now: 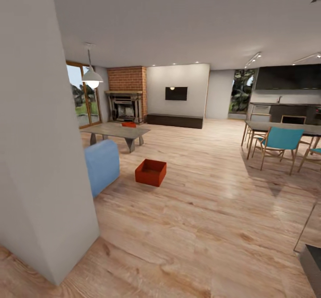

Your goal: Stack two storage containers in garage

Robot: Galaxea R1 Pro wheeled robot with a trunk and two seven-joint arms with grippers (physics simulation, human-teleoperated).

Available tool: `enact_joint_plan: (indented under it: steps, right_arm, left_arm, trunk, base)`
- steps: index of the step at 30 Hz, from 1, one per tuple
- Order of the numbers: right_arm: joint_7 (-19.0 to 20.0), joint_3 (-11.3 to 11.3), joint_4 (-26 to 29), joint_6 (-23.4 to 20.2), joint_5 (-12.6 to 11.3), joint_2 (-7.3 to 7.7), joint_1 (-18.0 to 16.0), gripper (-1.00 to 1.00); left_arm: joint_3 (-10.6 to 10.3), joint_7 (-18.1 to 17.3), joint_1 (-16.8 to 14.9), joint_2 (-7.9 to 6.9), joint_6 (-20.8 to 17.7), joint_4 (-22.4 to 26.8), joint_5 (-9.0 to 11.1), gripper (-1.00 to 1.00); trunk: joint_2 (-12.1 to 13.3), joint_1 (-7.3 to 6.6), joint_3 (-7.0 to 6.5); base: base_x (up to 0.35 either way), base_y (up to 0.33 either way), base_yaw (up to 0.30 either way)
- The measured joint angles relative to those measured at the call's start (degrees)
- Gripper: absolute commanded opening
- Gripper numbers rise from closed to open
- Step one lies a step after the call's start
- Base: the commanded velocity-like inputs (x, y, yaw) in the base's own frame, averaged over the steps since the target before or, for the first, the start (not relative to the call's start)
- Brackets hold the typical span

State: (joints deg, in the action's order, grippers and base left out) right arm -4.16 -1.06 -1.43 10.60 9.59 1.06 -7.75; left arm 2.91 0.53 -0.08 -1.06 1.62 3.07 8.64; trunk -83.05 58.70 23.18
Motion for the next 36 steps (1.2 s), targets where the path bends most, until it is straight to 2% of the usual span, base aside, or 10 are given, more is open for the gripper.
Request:
enact_joint_plan:
  steps: [7,36]
  right_arm:
    - [0.00,0.00,0.00,-0.02,0.00,0.00,0.00,1.00]
    - [0.00,-0.17,0.00,-0.11,0.09,0.09,-0.02,1.00]
  left_arm:
    - [0.00,-0.01,0.00,0.00,0.02,-0.01,0.01,1.00]
    - [0.00,-0.04,0.00,0.00,0.02,-0.02,0.01,1.00]
  trunk:
    - [0.00,0.00,0.00]
    - [0.00,0.00,0.00]
  base:
    - [0.323,0.004,-0.144]
    - [0.323,0.000,-0.002]
